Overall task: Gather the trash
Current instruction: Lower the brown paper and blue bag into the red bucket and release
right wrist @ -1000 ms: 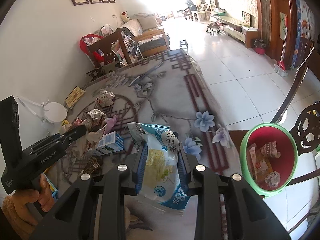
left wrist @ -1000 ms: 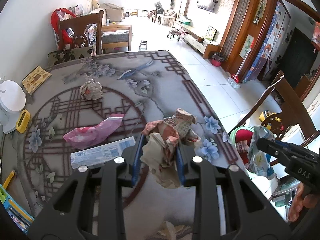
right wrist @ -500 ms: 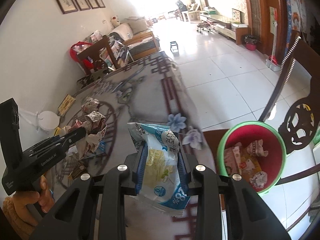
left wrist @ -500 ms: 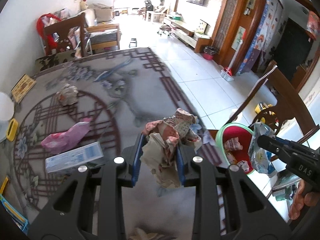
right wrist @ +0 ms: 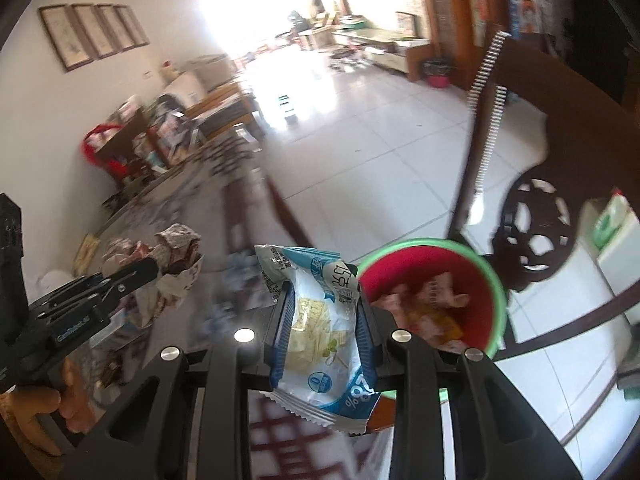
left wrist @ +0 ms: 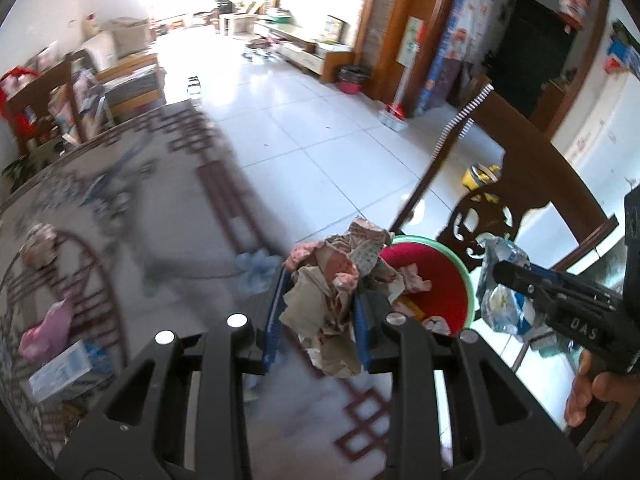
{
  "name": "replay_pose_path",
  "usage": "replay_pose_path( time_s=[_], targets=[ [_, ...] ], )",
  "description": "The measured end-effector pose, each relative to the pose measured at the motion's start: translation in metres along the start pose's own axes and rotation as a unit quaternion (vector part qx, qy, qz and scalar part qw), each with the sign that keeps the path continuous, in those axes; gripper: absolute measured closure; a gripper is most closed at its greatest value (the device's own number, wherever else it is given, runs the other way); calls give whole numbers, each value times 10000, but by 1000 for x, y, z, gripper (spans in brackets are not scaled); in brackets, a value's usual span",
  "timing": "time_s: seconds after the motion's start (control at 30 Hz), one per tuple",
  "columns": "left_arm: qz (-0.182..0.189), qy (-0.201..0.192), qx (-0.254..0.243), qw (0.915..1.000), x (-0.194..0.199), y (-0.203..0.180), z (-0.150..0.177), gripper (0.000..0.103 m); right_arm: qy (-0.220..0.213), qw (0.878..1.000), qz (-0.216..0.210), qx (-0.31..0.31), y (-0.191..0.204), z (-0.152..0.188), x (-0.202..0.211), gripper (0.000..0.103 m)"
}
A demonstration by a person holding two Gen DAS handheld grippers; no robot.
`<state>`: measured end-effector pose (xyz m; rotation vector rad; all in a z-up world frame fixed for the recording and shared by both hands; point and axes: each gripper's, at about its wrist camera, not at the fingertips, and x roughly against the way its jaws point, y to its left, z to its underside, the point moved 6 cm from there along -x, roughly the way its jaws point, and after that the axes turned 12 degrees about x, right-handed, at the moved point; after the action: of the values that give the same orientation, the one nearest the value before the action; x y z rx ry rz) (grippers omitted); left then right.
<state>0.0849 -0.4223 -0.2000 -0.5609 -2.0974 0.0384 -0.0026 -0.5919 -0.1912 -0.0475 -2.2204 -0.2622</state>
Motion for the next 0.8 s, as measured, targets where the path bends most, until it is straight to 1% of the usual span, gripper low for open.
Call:
replay_pose_path(
  time_s=[0.1, 0.2, 0.33, 0.53, 0.8],
  targets=[
    [166, 172, -109, 9997, -20, -24, 0, 74, 74, 9995, 248, -191, -33, 5, -2, 74],
    [290, 284, -254, 9989, -35, -43, 0, 74, 140, 9985, 402, -345, -56, 10, -4, 74],
    [461, 442, -577, 9963, -56, -72, 3, 74, 200, 9972, 511, -505, -74, 11, -8, 73],
    [603, 664, -793, 9928, -78, -95, 5, 74, 221, 9960, 601, -627, -89, 9, -13, 73],
    [706, 862, -946, 9893, -95, -108, 10, 72, 330, 9945, 676, -726, -99, 10, -22, 72]
  ],
)
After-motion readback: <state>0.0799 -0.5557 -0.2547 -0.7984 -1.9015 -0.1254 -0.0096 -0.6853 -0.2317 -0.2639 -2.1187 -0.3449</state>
